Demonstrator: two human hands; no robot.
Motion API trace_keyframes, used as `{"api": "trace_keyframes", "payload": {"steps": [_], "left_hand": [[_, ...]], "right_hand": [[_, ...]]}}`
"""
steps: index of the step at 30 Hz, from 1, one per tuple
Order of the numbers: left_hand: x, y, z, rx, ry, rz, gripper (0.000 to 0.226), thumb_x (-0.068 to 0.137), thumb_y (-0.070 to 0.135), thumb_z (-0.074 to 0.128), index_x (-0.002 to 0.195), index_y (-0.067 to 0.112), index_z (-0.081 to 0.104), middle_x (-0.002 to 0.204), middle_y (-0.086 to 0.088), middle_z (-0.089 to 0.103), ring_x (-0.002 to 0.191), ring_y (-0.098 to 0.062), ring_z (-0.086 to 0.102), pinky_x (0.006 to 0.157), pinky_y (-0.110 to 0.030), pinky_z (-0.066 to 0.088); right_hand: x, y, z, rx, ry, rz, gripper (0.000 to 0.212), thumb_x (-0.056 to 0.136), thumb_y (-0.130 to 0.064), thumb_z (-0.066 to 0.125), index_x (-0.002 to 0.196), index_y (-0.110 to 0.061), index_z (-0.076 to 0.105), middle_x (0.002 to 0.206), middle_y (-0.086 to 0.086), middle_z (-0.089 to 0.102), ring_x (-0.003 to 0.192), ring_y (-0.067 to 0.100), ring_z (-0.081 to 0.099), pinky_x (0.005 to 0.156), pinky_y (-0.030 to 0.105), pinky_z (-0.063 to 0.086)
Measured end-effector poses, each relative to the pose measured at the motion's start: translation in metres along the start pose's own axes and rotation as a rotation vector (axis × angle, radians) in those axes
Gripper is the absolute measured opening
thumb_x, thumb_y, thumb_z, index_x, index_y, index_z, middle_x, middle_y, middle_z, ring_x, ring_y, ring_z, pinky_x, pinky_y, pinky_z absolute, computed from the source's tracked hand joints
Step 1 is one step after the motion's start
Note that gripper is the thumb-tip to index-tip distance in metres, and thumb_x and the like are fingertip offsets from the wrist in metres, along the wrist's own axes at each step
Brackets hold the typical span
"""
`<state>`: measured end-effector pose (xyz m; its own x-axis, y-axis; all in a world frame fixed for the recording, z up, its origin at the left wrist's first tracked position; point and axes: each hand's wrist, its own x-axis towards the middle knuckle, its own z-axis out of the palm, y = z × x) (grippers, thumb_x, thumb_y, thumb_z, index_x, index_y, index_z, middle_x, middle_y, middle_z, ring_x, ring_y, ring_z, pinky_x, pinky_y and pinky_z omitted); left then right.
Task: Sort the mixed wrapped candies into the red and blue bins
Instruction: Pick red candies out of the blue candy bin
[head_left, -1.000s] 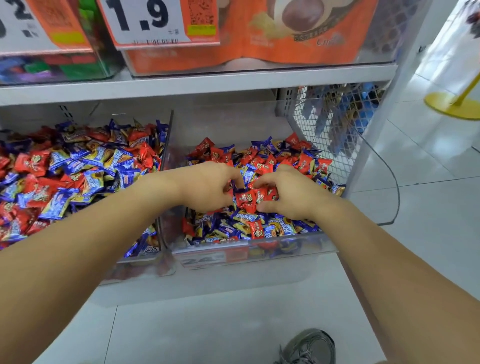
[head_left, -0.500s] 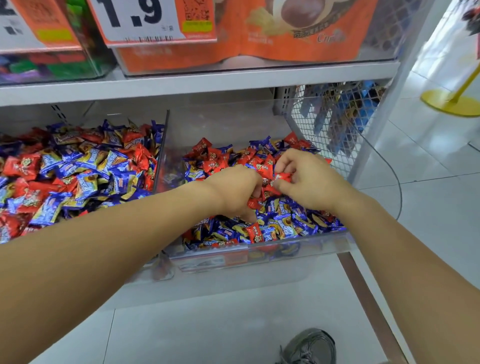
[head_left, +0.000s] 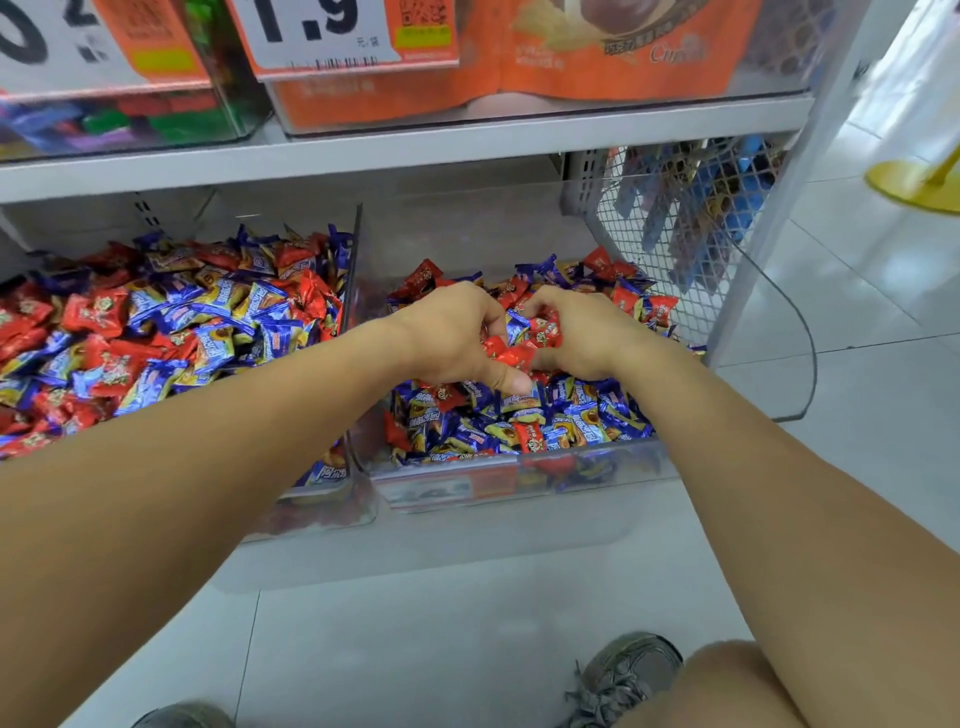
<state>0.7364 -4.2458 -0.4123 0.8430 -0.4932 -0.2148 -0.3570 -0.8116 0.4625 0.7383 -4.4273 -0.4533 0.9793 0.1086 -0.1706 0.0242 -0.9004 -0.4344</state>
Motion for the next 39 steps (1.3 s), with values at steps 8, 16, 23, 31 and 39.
{"api": "trace_keyframes", "payload": {"steps": [8,16,23,31,39], "left_hand": [[0.008,-0.001,0.002,-0.027,0.066,-0.025,0.028,0.092,0.040,0.066,0.105,0.016,0.061,0.071,0.003,0.055,0.059,-0.015,0.052,0.056,-0.027,0.041],[0.044,0.011,0.023,0.123,0.008,-0.033,0.038,0.088,0.039,0.070,0.116,0.014,0.068,0.112,-0.004,0.068,0.101,-0.022,0.062,0.082,-0.030,0.047],[0.048,0.011,0.020,0.232,0.139,0.028,0.026,0.077,0.034,0.082,0.085,0.018,0.064,0.077,0.003,0.060,0.069,-0.019,0.058,0.057,-0.028,0.040],[-0.046,0.009,-0.008,-0.008,0.443,0.137,0.023,0.091,0.040,0.065,0.084,0.021,0.054,0.066,0.004,0.056,0.057,-0.009,0.050,0.055,-0.025,0.036],[-0.138,-0.067,-0.039,-0.177,0.895,-0.085,0.018,0.086,0.031,0.071,0.083,0.024,0.054,0.067,0.010,0.059,0.052,-0.020,0.055,0.057,-0.032,0.046]], "right_hand": [[-0.017,0.009,-0.006,0.026,0.146,-0.034,0.019,0.091,-0.025,0.068,0.098,-0.022,0.051,0.086,0.002,0.058,0.071,0.016,0.047,0.061,0.031,0.031],[-0.033,0.027,-0.017,0.065,0.170,-0.057,0.018,0.089,-0.021,0.070,0.095,-0.023,0.054,0.075,-0.013,0.045,0.059,0.003,0.040,0.052,0.026,0.027],[-0.025,0.021,-0.009,-0.024,0.142,-0.070,0.026,0.084,-0.029,0.079,0.096,-0.020,0.058,0.100,0.001,0.059,0.090,0.018,0.048,0.072,0.031,0.035],[-0.016,0.009,-0.004,-0.059,0.187,-0.028,0.029,0.079,-0.030,0.084,0.091,-0.018,0.061,0.081,-0.004,0.054,0.091,0.021,0.047,0.072,0.031,0.034],[-0.044,-0.087,-0.020,0.559,0.363,-0.206,0.026,0.077,-0.024,0.085,0.082,-0.023,0.060,0.068,-0.006,0.072,0.057,0.008,0.065,0.056,0.024,0.048]]}}
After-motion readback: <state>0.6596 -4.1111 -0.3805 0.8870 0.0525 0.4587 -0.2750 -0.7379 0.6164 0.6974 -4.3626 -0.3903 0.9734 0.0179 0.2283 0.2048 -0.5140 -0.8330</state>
